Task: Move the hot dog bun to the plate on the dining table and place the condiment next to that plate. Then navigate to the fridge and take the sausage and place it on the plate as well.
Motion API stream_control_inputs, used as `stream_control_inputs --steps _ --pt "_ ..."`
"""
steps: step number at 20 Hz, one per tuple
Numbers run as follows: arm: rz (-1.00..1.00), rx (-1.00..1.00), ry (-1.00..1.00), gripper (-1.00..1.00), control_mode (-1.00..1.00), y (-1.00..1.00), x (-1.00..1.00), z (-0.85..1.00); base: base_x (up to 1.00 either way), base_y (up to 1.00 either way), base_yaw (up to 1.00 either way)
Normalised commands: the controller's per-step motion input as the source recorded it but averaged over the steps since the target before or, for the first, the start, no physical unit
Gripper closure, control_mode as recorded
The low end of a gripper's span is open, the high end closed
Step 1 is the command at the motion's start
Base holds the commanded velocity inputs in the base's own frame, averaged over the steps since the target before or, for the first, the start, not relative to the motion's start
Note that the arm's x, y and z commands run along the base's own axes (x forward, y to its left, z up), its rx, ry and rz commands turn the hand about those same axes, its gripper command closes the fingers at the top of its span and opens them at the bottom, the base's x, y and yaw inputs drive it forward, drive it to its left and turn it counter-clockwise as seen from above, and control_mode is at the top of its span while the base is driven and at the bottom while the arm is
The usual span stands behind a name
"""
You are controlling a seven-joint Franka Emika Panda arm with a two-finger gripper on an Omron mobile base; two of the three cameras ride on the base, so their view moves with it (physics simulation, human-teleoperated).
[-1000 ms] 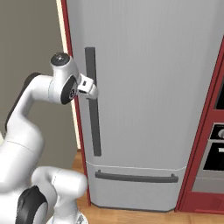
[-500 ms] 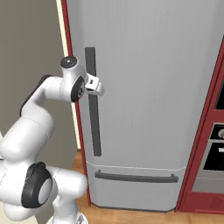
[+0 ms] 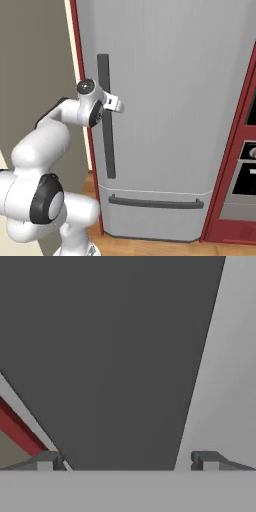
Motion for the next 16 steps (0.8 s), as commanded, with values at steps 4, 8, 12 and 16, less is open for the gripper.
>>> stream_control_inputs --steps 4,8,12,16 --pt "0.00 0.00 -0.11 -1.00 -1.00 -0.06 0.51 -0.22 0.00 0.00 0.00" --pt "0.00 0.00 -0.06 1.00 -1.00 0.00 0.45 -0.12 0.00 0.00 0.00" --pt "0.03 0.00 -0.04 1.00 -1.00 -0.29 -0.20 -0.01 0.00 0.00 0.00" --pt "0.01 0.00 -0.07 1.00 -1.00 -0.93 -0.90 0.00 0.00 0.00 0.00"
